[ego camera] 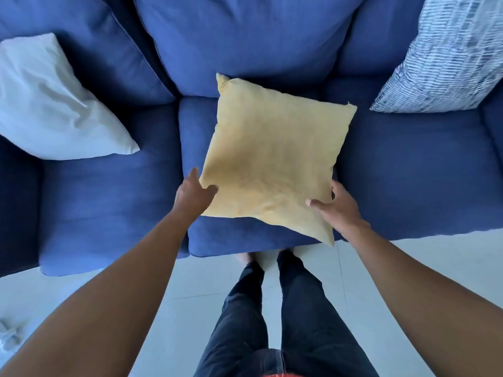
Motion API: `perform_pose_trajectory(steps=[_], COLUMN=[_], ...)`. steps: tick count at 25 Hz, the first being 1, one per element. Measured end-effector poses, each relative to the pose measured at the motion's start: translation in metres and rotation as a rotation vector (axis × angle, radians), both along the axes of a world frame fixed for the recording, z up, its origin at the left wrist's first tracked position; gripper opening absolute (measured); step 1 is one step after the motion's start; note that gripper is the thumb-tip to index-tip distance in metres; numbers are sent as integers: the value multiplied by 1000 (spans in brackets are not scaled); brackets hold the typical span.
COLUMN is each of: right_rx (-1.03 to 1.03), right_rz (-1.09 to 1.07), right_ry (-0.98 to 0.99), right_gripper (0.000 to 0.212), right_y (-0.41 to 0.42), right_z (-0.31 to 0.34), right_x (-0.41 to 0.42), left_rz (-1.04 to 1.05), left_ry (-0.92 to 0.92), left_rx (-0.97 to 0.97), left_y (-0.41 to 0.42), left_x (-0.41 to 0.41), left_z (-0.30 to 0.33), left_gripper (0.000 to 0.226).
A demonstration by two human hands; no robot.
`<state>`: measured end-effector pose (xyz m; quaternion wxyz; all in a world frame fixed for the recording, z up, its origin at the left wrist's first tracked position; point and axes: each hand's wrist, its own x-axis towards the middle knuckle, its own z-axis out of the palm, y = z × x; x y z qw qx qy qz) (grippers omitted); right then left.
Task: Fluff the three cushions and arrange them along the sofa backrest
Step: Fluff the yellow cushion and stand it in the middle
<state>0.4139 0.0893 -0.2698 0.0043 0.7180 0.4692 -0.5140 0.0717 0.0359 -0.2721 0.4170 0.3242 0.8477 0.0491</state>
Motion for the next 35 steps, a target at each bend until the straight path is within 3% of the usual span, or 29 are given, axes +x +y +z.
perform_pose_trajectory(steps=[3, 7, 9, 12, 15, 18, 23, 26, 28, 32, 35], right_rx=[-53, -180, -189, -102, 9, 90, 86, 89, 137, 272, 295], right_rz=[-113, -315, -355, -369, -342, -328, -332, -315, -387, -484, -403], right_ry=[-26, 30, 56, 178, 216, 244, 480, 476, 458, 588, 562], right_gripper=[100, 109, 101, 69, 55, 37, 41, 34, 27, 45, 60], right_y=[-6, -19, -24, -11, 18, 57, 118, 123, 117, 108, 107], right_z=[-31, -70, -73, -54, -8, 48, 127, 122, 107, 93, 81], right_x=[-1, -1, 1, 1, 9, 28, 60, 54, 45, 35, 30], left_rz=[-35, 92, 83, 90, 105, 163, 328, 358, 380, 632, 749], left_ry=[-35, -170, -161, -180, -245, -326, -487, -710, -698, -584, -565], left_rx=[-70, -135, -125, -60, 27, 103, 243, 304, 356, 521, 549], left_y=[3, -6, -7, 1, 18, 31, 35, 29, 28, 33, 42], left_x=[-12, -10, -7, -6, -2, 1, -15, -17, -9, 18, 34], left_z=[-32, -68, -68, -48, -2, 55, 137, 143, 133, 114, 104], left_gripper=[73, 60, 58, 50, 32, 31, 36, 51, 54, 51, 57])
